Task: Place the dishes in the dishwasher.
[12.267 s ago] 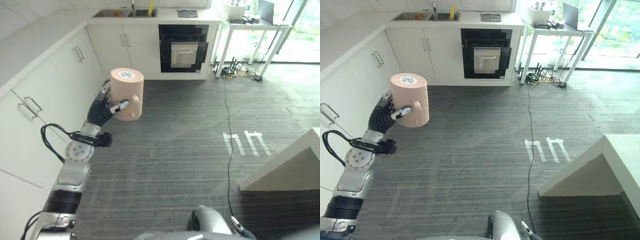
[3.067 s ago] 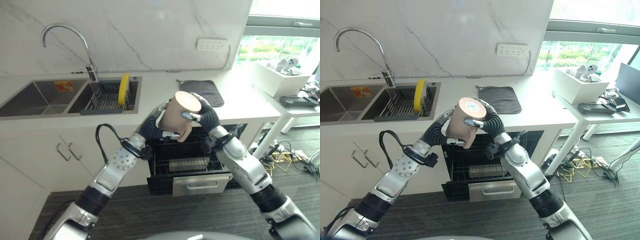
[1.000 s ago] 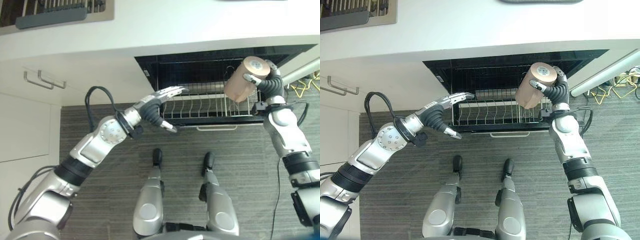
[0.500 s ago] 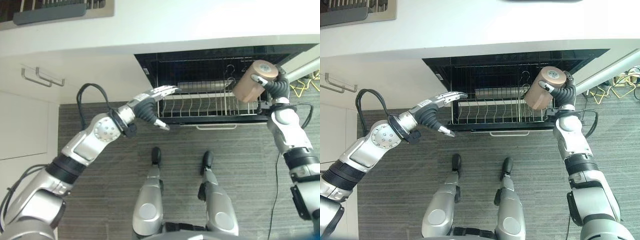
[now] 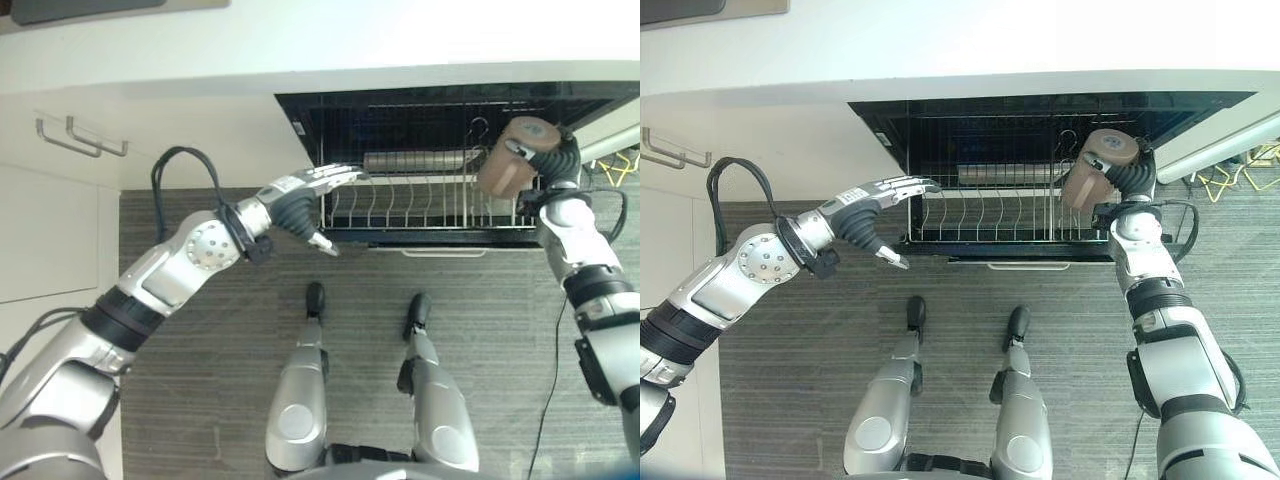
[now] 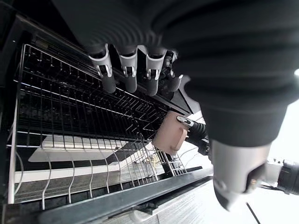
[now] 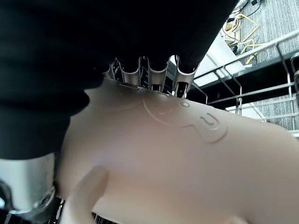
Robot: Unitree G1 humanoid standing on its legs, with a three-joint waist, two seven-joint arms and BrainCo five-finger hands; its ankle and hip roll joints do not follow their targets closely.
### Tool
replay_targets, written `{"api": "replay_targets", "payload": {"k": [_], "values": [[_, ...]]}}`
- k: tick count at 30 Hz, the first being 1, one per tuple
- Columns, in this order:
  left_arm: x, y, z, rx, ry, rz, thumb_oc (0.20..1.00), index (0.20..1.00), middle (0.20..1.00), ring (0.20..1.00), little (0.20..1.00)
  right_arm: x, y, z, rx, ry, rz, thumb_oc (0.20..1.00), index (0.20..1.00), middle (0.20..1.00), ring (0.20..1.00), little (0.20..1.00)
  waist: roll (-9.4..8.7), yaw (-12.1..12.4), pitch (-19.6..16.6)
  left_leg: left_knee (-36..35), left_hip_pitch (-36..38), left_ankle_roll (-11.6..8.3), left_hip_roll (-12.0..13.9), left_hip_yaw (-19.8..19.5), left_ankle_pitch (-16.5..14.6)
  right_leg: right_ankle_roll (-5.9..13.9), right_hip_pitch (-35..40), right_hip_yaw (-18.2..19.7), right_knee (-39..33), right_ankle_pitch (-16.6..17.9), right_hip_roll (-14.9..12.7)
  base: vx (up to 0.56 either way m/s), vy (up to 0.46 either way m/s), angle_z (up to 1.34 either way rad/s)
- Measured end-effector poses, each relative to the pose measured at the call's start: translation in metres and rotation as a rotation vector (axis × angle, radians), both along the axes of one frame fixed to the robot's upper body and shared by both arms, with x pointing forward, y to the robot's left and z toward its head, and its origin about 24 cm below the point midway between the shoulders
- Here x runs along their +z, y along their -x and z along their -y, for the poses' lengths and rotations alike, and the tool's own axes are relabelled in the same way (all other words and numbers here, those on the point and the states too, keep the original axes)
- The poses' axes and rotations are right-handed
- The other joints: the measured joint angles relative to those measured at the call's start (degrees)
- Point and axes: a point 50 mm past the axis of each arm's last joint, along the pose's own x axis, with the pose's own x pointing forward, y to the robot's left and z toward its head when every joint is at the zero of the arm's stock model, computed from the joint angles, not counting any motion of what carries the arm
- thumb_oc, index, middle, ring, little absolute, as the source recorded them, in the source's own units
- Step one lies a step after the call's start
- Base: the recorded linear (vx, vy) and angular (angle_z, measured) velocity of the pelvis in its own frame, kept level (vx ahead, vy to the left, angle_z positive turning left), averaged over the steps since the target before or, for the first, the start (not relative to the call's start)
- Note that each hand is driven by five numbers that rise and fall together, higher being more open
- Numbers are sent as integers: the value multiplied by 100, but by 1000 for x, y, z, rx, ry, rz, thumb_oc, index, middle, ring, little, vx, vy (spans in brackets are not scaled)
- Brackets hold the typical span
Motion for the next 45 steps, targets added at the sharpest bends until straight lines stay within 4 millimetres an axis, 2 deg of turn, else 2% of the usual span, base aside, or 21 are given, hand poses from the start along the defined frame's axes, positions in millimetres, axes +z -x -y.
{"api": "replay_targets", "payload": {"k": [2, 5, 14, 17, 20, 24, 26, 28, 31, 38, 45], "values": [[2, 0, 1, -1, 4, 10, 1000, 1000, 1000, 1000, 1000, 8, -2, -3, 8, 2, 20, 200, 200, 200, 200, 200, 3, 0, 0, 1, -82, 2, -1, -2, 6, 0, -83, -4, 1, 1, 0, 9, 21, 0], [0, 0, 4, -11, -5, 4, 1000, 1000, 1000, 1000, 1000, 6, -4, -9, 27, 24, 7, 200, 200, 200, 200, 200, 17, 2, -1, 1, -91, 2, -15, 0, 6, 0, -95, -4, 1, 1, -14, 9, 25, 0], [3, -1, 6, -16, -5, 19, 1000, 1000, 1000, 1000, 1000, 2, -6, -3, -22, 33, -30, 200, 200, 200, 200, 200, 31, 6, -5, 1, -191, 4, -15, 3, 19, 1, -200, 3, 1, 14, -14, 0, 0, 0], [4, -2, 7, -20, -46, 6, 1000, 1000, 1000, 1000, 1000, 7, -7, -4, -27, 33, -14, 200, 200, 200, 200, 200, 60, 3, -5, 1, -273, 7, -18, 3, 21, 1, -280, 4, 1, 20, -17, -11, 6, 0], [-15, -1, 14, -44, -140, -84, 1000, 1000, 1000, 1000, 1000, 15, -9, -6, -27, 16, 11, 200, 200, 200, 200, 200, 119, -25, -4, 1, -359, 11, -45, 29, 25, 9, -389, 48, 1, 35, -43, -22, 26, -4], [-39, -3, 15, -30, -191, -166, 1000, 1000, 1000, 1000, 1000, 14, -10, -9, -17, 36, 3, 200, 200, 200, 200, 200, 158, -44, -7, 1, -377, 11, -67, 57, 25, 15, -442, 95, 2, 40, -66, -22, 23, -5], [-53, -5, 16, -15, -202, -192, 1000, 1000, 1000, 1000, 1000, 12, -11, -11, -11, 48, -6, 200, 200, 200, 200, 200, 160, -62, -8, 1, -380, 11, -71, 72, 24, 16, -454, 110, 2, 48, -69, -10, 7, -2], [-55, -8, 19, 5, -174, -160, 1000, 1000, 1000, 1000, 1000, 14, -13, -12, -17, 49, -10, 200, 200, 200, 200, 200, 160, -68, -8, 1, -380, 11, -71, 84, 25, 17, -462, 120, 2, 65, -68, -14, -1, -2], [-70, -18, 24, 80, -136, -178, 1000, 1000, 1000, 1000, 1000, 27, -19, -18, -13, 65, 6, 200, 200, 200, 200, 200, 158, -99, -9, 2, -405, 23, -72, 158, 33, 6, -533, 209, 2, 118, -55, -21, -23, -10], [-73, -33, 28, 193, -56, -164, 1000, 1000, 1000, 1000, 1000, 34, -23, -31, -7, 65, 34, 200, 200, 200, 200, 200, 133, -139, -14, 208, -579, 22, -7, 165, 21, -58, -631, 246, 3, 202, 40, -6, -46, -4], [-65, -38, 24, 234, -29, -130, 1000, 1000, 1000, 1000, 1000, 40, -25, -38, -8, 71, 46, 200, 200, 200, 200, 200, 76, -206, -18, 393, -785, 15, 10, 153, 13, -96, -760, 284, 3, 336, 63, 0, 0, 0]]}}
